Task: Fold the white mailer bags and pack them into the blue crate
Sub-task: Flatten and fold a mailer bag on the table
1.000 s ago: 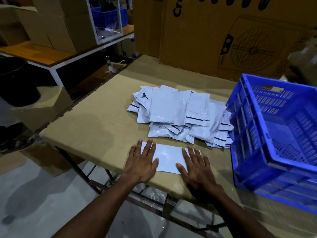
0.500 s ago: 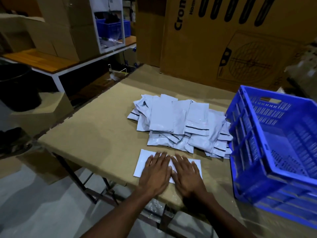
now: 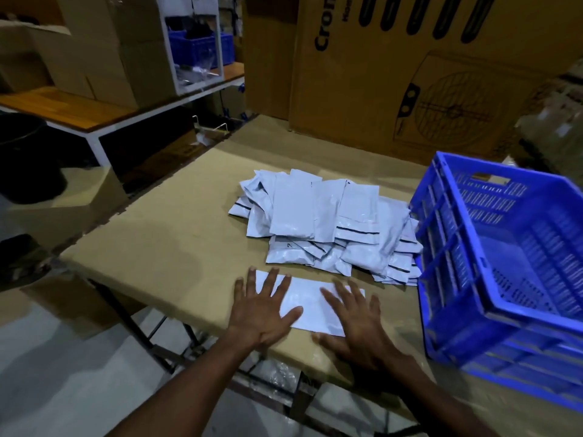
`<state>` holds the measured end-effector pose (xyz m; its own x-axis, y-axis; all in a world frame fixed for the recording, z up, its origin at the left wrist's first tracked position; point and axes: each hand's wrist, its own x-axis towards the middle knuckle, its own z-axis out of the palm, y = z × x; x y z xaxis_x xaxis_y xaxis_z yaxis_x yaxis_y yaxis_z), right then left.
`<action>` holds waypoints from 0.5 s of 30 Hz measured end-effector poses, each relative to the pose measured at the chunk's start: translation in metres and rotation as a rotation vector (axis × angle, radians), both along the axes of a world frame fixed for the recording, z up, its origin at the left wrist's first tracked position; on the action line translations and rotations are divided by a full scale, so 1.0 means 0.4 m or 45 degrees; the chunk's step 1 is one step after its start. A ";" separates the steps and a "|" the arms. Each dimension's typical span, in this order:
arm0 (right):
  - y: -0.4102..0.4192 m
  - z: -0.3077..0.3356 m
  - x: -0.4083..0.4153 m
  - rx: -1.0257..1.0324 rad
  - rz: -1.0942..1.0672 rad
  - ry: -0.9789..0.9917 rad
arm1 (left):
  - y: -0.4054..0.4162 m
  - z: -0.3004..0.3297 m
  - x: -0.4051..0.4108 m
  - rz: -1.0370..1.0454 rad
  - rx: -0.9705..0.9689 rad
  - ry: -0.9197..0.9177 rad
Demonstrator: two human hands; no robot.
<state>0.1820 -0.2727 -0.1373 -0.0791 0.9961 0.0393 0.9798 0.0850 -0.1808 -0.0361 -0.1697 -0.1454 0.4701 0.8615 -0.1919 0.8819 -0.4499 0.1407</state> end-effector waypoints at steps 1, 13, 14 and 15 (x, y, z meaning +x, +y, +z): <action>-0.003 -0.004 -0.001 0.090 0.106 0.035 | 0.007 0.003 0.001 -0.011 -0.020 0.018; 0.033 -0.002 -0.030 0.489 0.185 0.215 | -0.017 0.022 -0.050 -0.237 0.088 -0.048; 0.037 0.001 -0.025 0.479 0.200 0.258 | -0.015 0.021 -0.051 -0.225 0.125 -0.033; 0.038 0.011 -0.022 0.471 0.219 0.288 | -0.012 0.023 -0.048 -0.199 0.148 -0.018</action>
